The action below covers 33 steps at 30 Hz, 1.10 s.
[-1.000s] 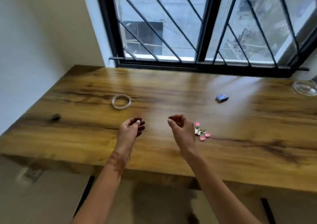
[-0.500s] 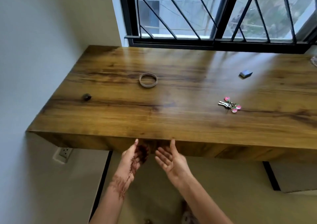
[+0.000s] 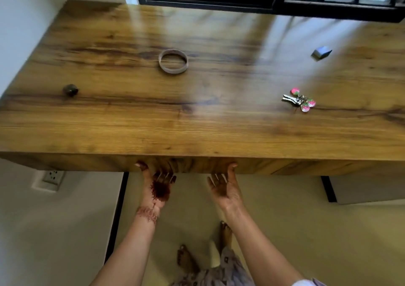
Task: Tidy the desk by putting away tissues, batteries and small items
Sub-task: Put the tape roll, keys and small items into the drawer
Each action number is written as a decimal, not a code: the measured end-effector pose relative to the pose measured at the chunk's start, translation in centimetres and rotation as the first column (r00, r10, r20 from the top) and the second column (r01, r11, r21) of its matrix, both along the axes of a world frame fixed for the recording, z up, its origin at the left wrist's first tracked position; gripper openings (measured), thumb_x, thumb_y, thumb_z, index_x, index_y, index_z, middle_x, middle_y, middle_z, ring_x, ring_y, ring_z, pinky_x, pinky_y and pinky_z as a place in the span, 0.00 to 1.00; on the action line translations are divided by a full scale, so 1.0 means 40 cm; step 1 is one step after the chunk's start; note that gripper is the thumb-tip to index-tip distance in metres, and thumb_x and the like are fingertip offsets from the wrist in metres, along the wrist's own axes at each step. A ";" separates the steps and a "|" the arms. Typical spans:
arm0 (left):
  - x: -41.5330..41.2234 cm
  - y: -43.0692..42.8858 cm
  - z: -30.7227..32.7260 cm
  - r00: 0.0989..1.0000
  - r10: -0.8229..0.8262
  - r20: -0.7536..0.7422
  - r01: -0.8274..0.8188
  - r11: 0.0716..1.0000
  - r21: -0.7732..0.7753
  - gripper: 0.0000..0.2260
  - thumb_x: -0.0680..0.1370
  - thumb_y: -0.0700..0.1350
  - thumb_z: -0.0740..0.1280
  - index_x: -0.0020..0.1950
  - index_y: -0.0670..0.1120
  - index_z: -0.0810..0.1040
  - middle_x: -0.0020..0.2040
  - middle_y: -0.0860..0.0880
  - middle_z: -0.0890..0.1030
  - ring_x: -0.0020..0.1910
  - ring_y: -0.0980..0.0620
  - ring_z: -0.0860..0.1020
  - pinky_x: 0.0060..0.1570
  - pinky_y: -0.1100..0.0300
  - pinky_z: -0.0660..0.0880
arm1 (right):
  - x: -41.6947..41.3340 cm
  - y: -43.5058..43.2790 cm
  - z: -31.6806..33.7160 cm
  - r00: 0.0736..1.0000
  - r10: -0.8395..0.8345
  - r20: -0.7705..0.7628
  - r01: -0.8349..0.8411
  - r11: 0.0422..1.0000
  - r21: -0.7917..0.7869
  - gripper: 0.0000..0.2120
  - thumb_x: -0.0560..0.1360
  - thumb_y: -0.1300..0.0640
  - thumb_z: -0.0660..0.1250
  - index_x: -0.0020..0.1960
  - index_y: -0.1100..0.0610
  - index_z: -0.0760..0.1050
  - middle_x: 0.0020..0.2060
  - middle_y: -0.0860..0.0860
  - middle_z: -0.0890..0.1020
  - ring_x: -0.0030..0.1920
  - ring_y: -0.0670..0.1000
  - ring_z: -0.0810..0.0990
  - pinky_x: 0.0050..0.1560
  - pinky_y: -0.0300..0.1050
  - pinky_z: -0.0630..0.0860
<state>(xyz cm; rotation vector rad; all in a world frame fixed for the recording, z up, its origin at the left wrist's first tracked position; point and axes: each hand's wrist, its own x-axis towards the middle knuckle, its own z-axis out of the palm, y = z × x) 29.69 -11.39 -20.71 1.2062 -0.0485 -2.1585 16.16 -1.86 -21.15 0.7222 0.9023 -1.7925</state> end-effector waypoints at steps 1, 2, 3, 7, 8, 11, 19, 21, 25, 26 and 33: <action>0.003 -0.004 -0.001 1.000 0.018 -0.011 -0.018 1.000 0.007 0.38 0.73 0.69 0.52 0.74 0.45 0.59 0.74 0.46 0.63 0.72 0.48 0.63 0.71 0.52 0.58 | -0.003 0.001 -0.008 1.000 -0.013 0.000 0.013 1.000 -0.011 0.29 0.57 0.47 0.73 0.56 0.58 0.74 0.54 0.54 0.77 0.61 0.53 0.72 0.68 0.49 0.64; 0.005 -0.007 -0.002 1.000 0.029 -0.011 -0.029 0.999 0.016 0.38 0.73 0.69 0.53 0.74 0.44 0.59 0.74 0.45 0.63 0.72 0.48 0.63 0.71 0.51 0.58 | -0.005 0.003 -0.009 1.000 -0.022 -0.008 0.022 1.000 -0.013 0.32 0.54 0.49 0.76 0.55 0.59 0.74 0.50 0.54 0.78 0.57 0.53 0.75 0.65 0.49 0.67; 0.009 -0.010 -0.005 0.999 0.034 -0.002 -0.034 0.999 0.024 0.38 0.74 0.68 0.53 0.74 0.43 0.58 0.74 0.44 0.63 0.73 0.48 0.63 0.72 0.51 0.57 | -0.008 0.004 -0.016 1.000 -0.027 -0.006 0.027 1.000 -0.010 0.36 0.52 0.50 0.78 0.56 0.60 0.74 0.49 0.54 0.79 0.56 0.53 0.75 0.63 0.48 0.69; 0.019 -0.007 -0.013 0.999 0.040 -0.009 -0.040 0.998 0.039 0.38 0.74 0.67 0.56 0.74 0.42 0.58 0.74 0.43 0.63 0.73 0.46 0.62 0.72 0.52 0.57 | -0.016 0.009 -0.028 1.000 -0.028 0.002 0.028 0.999 0.034 0.27 0.64 0.51 0.71 0.57 0.63 0.72 0.66 0.58 0.71 0.68 0.56 0.68 0.67 0.48 0.67; 0.021 -0.005 -0.016 0.999 0.041 -0.011 -0.040 0.999 0.035 0.38 0.74 0.67 0.56 0.74 0.42 0.59 0.73 0.43 0.64 0.73 0.47 0.63 0.72 0.52 0.58 | -0.013 0.012 -0.024 1.000 -0.028 -0.002 0.028 0.998 0.050 0.27 0.62 0.52 0.71 0.56 0.63 0.72 0.66 0.58 0.71 0.68 0.56 0.68 0.67 0.48 0.67; 0.041 0.013 -0.031 1.000 0.029 0.009 -0.029 0.999 0.030 0.38 0.72 0.68 0.57 0.73 0.43 0.61 0.72 0.45 0.66 0.71 0.48 0.65 0.72 0.53 0.59 | 0.008 0.037 -0.023 0.999 -0.025 -0.035 0.025 1.000 0.012 0.44 0.50 0.52 0.79 0.61 0.65 0.69 0.57 0.58 0.75 0.62 0.55 0.72 0.66 0.48 0.67; 0.101 0.125 0.036 0.776 0.020 0.630 0.204 0.938 -0.281 0.27 0.78 0.59 0.57 0.67 0.40 0.68 0.58 0.45 0.75 0.59 0.46 0.74 0.62 0.56 0.67 | 0.096 0.140 0.038 0.841 0.348 -0.415 -0.136 0.877 0.460 0.22 0.64 0.41 0.69 0.50 0.55 0.75 0.48 0.53 0.81 0.55 0.54 0.79 0.62 0.48 0.72; 0.109 0.145 0.078 0.455 0.320 0.831 0.347 0.796 -0.497 0.19 0.77 0.49 0.66 0.61 0.37 0.71 0.55 0.42 0.76 0.55 0.46 0.75 0.54 0.60 0.69 | 0.106 0.171 0.070 0.510 0.487 -0.709 0.111 0.780 0.616 0.14 0.70 0.46 0.69 0.49 0.53 0.73 0.47 0.50 0.80 0.52 0.52 0.78 0.56 0.47 0.74; 0.119 0.130 0.115 0.323 0.658 0.681 0.782 0.220 -0.583 0.14 0.75 0.43 0.66 0.57 0.36 0.74 0.55 0.38 0.76 0.58 0.47 0.71 0.59 0.62 0.66 | 0.063 0.175 0.090 -0.399 0.570 -0.718 0.387 0.815 0.432 0.15 0.74 0.52 0.65 0.59 0.56 0.70 0.59 0.55 0.73 0.64 0.52 0.69 0.64 0.47 0.70; 0.114 0.116 0.125 0.313 0.659 0.684 0.833 0.156 -0.531 0.14 0.75 0.45 0.64 0.57 0.37 0.76 0.56 0.39 0.77 0.60 0.47 0.71 0.62 0.59 0.66 | 0.046 0.167 0.088 -0.483 0.616 -0.622 0.390 0.788 0.477 0.18 0.74 0.51 0.64 0.61 0.58 0.70 0.61 0.57 0.73 0.67 0.53 0.67 0.68 0.49 0.66; 0.128 0.098 0.074 0.003 0.662 0.749 0.998 -0.050 0.040 0.27 0.75 0.53 0.61 0.68 0.37 0.68 0.66 0.38 0.73 0.67 0.40 0.70 0.71 0.48 0.57 | 0.014 0.181 0.065 -0.654 0.747 -0.121 0.464 0.522 0.715 0.32 0.75 0.42 0.58 0.70 0.63 0.63 0.68 0.59 0.70 0.72 0.57 0.62 0.71 0.54 0.55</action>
